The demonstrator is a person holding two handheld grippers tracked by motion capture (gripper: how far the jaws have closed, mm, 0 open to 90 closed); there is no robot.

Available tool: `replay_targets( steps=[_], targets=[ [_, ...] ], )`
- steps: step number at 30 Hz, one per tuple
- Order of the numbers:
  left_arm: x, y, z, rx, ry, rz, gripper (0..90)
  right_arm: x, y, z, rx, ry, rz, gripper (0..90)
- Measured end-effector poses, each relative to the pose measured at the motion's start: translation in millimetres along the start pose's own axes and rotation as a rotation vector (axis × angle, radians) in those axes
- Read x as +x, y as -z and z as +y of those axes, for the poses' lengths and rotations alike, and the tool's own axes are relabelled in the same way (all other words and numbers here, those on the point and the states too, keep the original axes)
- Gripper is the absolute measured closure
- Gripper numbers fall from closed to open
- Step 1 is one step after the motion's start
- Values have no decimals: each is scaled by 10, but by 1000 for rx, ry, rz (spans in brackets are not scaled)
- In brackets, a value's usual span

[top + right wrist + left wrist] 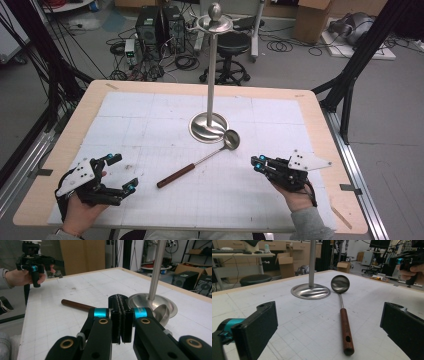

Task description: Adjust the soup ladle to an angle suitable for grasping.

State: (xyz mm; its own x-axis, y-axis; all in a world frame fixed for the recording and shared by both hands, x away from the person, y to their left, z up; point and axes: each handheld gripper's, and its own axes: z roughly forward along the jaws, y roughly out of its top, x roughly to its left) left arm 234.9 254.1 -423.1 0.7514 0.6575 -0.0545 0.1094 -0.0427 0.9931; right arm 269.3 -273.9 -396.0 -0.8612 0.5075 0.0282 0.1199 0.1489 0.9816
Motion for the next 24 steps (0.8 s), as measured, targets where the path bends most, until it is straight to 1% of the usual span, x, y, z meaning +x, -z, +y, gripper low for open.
replay_targets(
  steps=[7, 8, 11, 12, 13, 19, 21, 22, 23, 24],
  targets=[
    [-3, -5, -5, 9, -1, -1, 17, 1, -85, 33, 7, -3, -2, 893],
    [-3, -7, -6, 10, -2, -1, 17, -8, -117, 43, 13, -3, -10, 893],
    [-1, -10, -9, 11, -2, 0, 17, -17, -153, 52, 17, -5, -16, 893],
    [-1, -12, -10, 11, -3, -1, 17, -22, -206, 64, 30, -7, -13, 893],
    [0, -11, -10, 13, -4, -1, 17, -22, -206, 64, 30, -7, -13, 893],
    [-5, -9, -17, 16, -3, 0, 17, -25, -329, 82, 62, 2, -6, 893],
    [-3, -5, -19, 15, 4, -1, 18, -20, -353, 84, 61, 17, -6, 893],
    [7, 7, -20, 8, 13, 3, 17, -17, -383, 86, 64, 8, 0, 893],
    [7, 7, -20, 8, 13, 3, 17, -17, -383, 86, 64, 8, 0, 893],
    [12, 13, -21, 6, 15, 5, 17, -19, -421, 86, 70, 14, 0, 893]
  ],
)
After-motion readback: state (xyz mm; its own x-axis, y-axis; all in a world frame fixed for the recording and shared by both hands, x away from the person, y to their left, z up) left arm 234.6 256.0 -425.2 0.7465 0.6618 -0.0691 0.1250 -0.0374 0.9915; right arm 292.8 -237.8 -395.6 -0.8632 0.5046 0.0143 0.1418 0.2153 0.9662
